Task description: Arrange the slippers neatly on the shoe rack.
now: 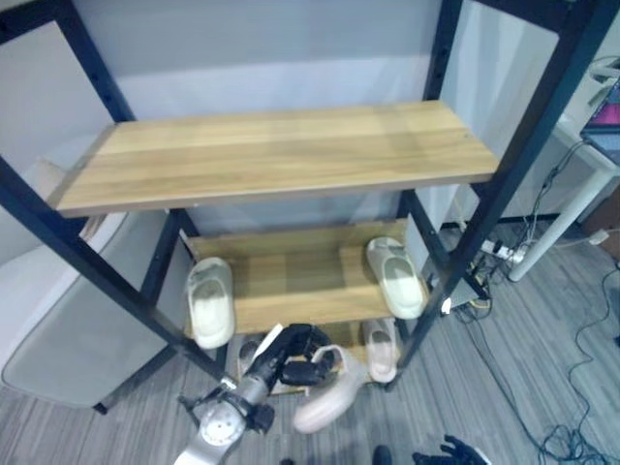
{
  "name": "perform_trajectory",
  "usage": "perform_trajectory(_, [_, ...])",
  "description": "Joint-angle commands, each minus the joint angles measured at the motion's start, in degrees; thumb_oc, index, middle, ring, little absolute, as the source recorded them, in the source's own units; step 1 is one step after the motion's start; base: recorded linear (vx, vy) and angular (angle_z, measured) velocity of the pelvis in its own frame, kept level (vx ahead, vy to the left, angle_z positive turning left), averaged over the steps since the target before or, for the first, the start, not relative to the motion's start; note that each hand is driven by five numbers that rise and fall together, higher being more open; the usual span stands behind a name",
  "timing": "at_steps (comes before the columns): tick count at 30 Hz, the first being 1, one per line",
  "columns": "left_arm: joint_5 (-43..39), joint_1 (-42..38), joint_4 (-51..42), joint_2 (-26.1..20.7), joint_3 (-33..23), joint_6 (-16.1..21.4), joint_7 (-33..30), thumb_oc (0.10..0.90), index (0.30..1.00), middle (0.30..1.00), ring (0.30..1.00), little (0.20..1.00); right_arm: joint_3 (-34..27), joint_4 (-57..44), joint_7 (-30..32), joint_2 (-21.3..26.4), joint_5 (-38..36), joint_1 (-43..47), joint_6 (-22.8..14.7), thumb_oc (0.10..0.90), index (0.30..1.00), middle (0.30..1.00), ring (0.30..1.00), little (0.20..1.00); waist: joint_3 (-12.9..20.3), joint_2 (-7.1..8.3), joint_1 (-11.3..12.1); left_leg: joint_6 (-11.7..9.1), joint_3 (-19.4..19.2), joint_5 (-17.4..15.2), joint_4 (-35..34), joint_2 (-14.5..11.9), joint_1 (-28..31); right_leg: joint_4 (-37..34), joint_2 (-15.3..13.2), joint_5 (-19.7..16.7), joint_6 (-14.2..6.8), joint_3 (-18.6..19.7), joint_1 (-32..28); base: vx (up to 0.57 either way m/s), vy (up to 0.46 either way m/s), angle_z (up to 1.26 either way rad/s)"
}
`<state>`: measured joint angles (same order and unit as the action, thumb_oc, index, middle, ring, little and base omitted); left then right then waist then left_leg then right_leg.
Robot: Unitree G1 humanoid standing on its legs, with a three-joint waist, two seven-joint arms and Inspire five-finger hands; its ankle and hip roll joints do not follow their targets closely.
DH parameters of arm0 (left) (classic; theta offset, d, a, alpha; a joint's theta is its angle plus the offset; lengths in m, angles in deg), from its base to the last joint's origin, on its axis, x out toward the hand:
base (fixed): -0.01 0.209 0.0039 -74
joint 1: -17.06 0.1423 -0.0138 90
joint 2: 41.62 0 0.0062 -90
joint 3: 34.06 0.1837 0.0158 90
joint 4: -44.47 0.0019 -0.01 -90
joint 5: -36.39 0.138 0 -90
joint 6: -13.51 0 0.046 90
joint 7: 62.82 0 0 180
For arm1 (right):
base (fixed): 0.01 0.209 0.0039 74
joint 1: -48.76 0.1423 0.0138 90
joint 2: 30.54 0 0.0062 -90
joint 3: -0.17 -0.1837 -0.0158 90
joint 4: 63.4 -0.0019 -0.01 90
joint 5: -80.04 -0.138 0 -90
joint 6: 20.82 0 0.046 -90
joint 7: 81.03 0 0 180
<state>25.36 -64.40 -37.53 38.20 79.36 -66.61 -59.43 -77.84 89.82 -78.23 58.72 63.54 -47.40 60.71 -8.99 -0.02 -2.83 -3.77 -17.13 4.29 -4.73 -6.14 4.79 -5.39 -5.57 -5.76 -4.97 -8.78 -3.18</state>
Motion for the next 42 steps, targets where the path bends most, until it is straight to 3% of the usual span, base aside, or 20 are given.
perform_trajectory(1, [-1.1, -7.7, -3.5, -1.2, 0.2, 4.7, 0.0, 0.4, 0.3, 0.3, 0.3, 0.3, 1.8, 0.5, -0.3, 1.3, -1.0, 3.1, -1.1, 0.8, 0.9, 0.9, 0.9, 0.9, -5.5, 0.72, 0.1, -2.1, 3.9, 2.1, 4.4, -1.9, -8.1, 3.5, 3.3, 9.4, 0.0, -2.1, -2.2, -0.45, -0.062, 0.08])
perform_trajectory(2, [-0.1, -11.8, -1.7, -1.3, 1.6, 5.0, -1.9, 0.4, 0.3, 0.3, 0.3, 0.3, 2.5, -0.5, 0.6, 2.2, -1.9, 5.9, -1.5, 0.8, 0.9, 0.9, 0.9, 0.9, -9.6, 0.86, 0.1, -2.2, 5.2, 1.5, 10.0, -2.9, -13.8, 9.1, 2.6, 10.2, 0.5, -2.1, 3.5, -0.37, -0.045, 0.07])
perform_trajectory(3, [-0.1, -11.8, -1.7, -1.3, 1.6, 5.1, -1.9, 0.4, 0.3, 0.3, 0.3, 0.3, 2.5, -0.5, 0.6, 2.2, -1.9, 6.0, -1.5, 0.8, 0.9, 0.9, 0.9, 0.9, -9.5, 0.81, 0.1, -2.2, 5.3, 1.4, 10.2, -2.9, -14.2, 9.2, 2.6, 10.2, 0.6, -2.1, 3.8, -0.5, -0.05, 0.01])
perform_trajectory(4, [0.7, -15.4, -1.4, -1.7, 2.0, 5.5, -3.9, 0.4, 0.3, 0.3, 0.3, 0.3, 3.4, -2.2, 1.2, 2.7, -2.6, 7.8, -1.9, 0.8, 0.9, 0.9, 0.9, 0.9, -12.3, 0.66, -0.2, -1.8, 6.4, 0.3, 14.2, -3.5, -19.0, 16.2, 2.0, 11.1, 1.2, -1.9, 10.9, -0.32, -0.024, 0.0])
perform_trajectory(8, [1.5, -19.7, -1.0, -1.7, 2.5, 6.2, -6.3, 0.4, 0.3, 0.3, 0.3, 0.3, 4.1, -3.8, 2.6, 3.4, -3.1, 10.6, -2.4, 0.8, 0.9, 0.9, 0.9, 0.9, -12.6, 0.35, 0.2, -0.1, 7.1, -1.8, 23.2, -4.7, -30.0, 27.6, 0.8, 13.5, 1.6, -1.6, 22.6, -0.23, -0.016, -0.07])
perform_trajectory(10, [2.0, -22.7, -0.5, -1.2, 2.7, 6.5, -8.6, 0.4, 0.3, 0.3, 0.3, 0.3, 3.8, -6.3, 4.2, 4.3, -4.0, 12.2, -3.4, 0.8, 0.9, 0.9, 0.9, 0.9, -13.1, 0.39, -0.2, 0.3, 7.3, -5.1, 30.8, -6.5, -36.9, 34.6, 0.1, 16.7, 1.5, -0.4, 29.7, -0.15, -0.007, -0.22])
perform_trajectory(12, [2.3, -24.7, -0.2, -1.2, 2.6, 6.8, -9.8, 0.4, 0.3, 0.3, 0.3, 0.3, 3.4, -7.1, 5.0, 4.8, -4.6, 13.4, -4.0, 0.8, 0.9, 0.9, 0.9, 0.9, -13.8, -0.03, -0.1, 1.2, 6.7, -4.3, 33.4, -7.3, -41.0, 37.5, -0.1, 16.2, 2.0, -0.5, 34.1, -0.15, 0.022, -0.24])
perform_trajectory(16, [5.3, -31.3, -0.9, -1.8, 2.2, 7.5, -14.8, 0.4, 0.3, 0.3, 0.3, 0.3, 1.9, -15.0, 8.1, 7.2, -6.1, 15.7, -6.6, 0.8, 0.9, 0.9, 0.9, 0.9, -15.4, -1.07, -1.0, 2.0, 8.0, -7.6, 44.2, -8.5, -53.6, 48.9, -1.3, 19.4, 2.3, 1.3, 48.0, -0.14, 0.052, -0.17])
perform_trajectory(17, [6.0, -34.1, -1.1, -2.4, 1.1, 8.2, -17.3, 0.4, 0.3, 0.3, 0.3, 0.3, 1.0, -17.3, 10.0, 7.6, -6.6, 17.1, -8.0, 0.8, 0.9, 0.9, 0.9, 0.9, -15.9, -1.5, -1.5, 1.5, 9.3, -11.1, 49.8, -8.4, -58.9, 55.2, -2.1, 22.4, 1.4, 2.6, 54.3, -0.11, 0.049, -0.21])
perform_trajectory(18, [6.0, -34.3, -1.0, -2.4, 1.1, 8.2, -17.4, 0.4, 0.3, 0.3, 0.3, 0.3, 1.0, -17.4, 10.0, 7.6, -6.5, 17.2, -7.9, 0.8, 0.9, 0.9, 0.9, 0.9, -15.8, -1.61, -1.5, 2.2, 8.9, -9.3, 49.4, -8.7, -60.1, 54.9, -2.0, 20.8, 1.9, 2.2, 55.6, 0.0, 0.052, -0.03])
perform_trajectory(20, [5.8, -38.7, -1.6, -3.7, -0.2, 8.5, -20.1, 0.4, 0.3, 0.3, 0.3, 0.3, 0.1, -22.9, 11.6, 8.3, -7.0, 19.0, -9.4, 0.8, 0.9, 0.9, 0.9, 0.9, -15.6, -1.64, -2.1, 1.8, 10.8, -14.0, 58.1, -9.5, -67.9, 63.9, -3.1, 25.7, 1.7, 4.2, 63.6, 0.01, 0.033, -0.02])
perform_trajectory(23, [6.7, -42.7, -1.5, -4.7, -0.9, 8.5, -22.8, 0.4, 0.3, 0.3, 0.3, 0.3, -0.2, -26.9, 12.8, 9.3, -6.5, 20.9, -10.4, 0.8, 0.9, 0.9, 0.9, 0.9, -15.9, -1.75, -2.4, 2.4, 11.8, -16.8, 64.1, -10.2, -73.4, 70.2, -3.5, 27.9, 1.5, 5.1, 69.8, 0.01, 0.044, -0.11])
perform_trajectory(24, [7.5, -45.1, -1.7, -5.6, -1.6, 8.4, -25.6, 0.4, 0.3, 0.3, 0.3, 0.3, -0.5, -30.1, 14.0, 10.1, -5.8, 22.3, -11.2, 0.8, 0.9, 0.9, 0.9, 0.9, -16.6, -1.89, -2.6, 3.2, 12.7, -18.9, 69.1, -10.9, -77.3, 75.6, -3.5, 29.8, 1.6, 5.5, 74.3, 0.04, 0.062, -0.1])
perform_trajectory(27, [8.0, -47.6, -2.2, -6.4, -2.5, 8.1, -28.4, 0.4, 0.3, 0.3, 0.3, 0.3, -0.8, -34.5, 15.3, 11.0, -5.3, 23.7, -11.8, 0.8, 0.9, 0.9, 0.9, 0.9, -17.2, -1.84, -2.6, 3.9, 14.6, -21.3, 75.3, -11.4, -82.6, 81.4, -3.6, 32.1, 1.7, 6.0, 79.3, 0.08, 0.032, -0.14])
perform_trajectory(32, [11.2, -51.5, -6.1, -9.6, -6.0, 7.3, -38.3, 0.4, 0.3, 0.3, 0.3, 0.3, -3.6, -46.0, 17.7, 14.6, -4.1, 23.2, -13.5, 0.8, 0.9, 0.9, 0.9, 0.9, -19.3, -1.4, -3.0, 5.3, 17.4, -28.1, 92.0, -11.9, -94.1, 98.9, -4.5, 38.7, 2.1, 6.8, 90.5, 0.16, 0.011, -0.06])
perform_trajectory(34, [11.8, -51.4, -9.8, -11.1, -7.6, 7.6, -43.0, 0.4, 0.3, 0.3, 0.3, 0.3, -4.3, -49.4, 18.5, 16.7, -3.8, 21.3, -14.4, 0.8, 0.9, 0.9, 0.9, 0.9, -20.8, -0.05, -2.9, 5.8, 17.1, -32.1, 98.6, -11.9, -94.7, 107.0, -5.0, 42.1, 2.4, 8.6, 93.1, 0.2, 0.017, 0.05])
perform_trajectory(37, [11.6, -49.4, -12.9, -11.8, -8.5, 8.0, -44.6, 0.4, 0.3, 0.3, 0.3, 0.3, -4.7, -52.1, 18.7, 17.9, -3.8, 18.5, -14.5, 0.8, 0.9, 0.9, 0.9, 0.9, -20.8, 0.76, -2.9, 6.1, 17.1, -35.0, 103.3, -11.9, -94.7, 112.2, -5.1, 45.0, 2.4, 10.4, 93.1, 0.16, 0.004, 0.05])
perform_trajectory(42, [6.1, -44.0, -21.1, -11.5, -10.2, 10.9, -43.4, 0.4, 0.3, 0.3, 0.3, 0.3, -5.1, -54.2, 18.7, 20.7, -3.9, 14.2, -13.8, 0.8, 0.9, 0.9, 0.9, 0.9, -20.8, 1.42, -2.5, 6.5, 18.4, -40.5, 113.0, -11.1, -94.7, 123.0, -6.5, 49.9, 2.9, 13.6, 93.1, 0.17, 0.006, 0.06])
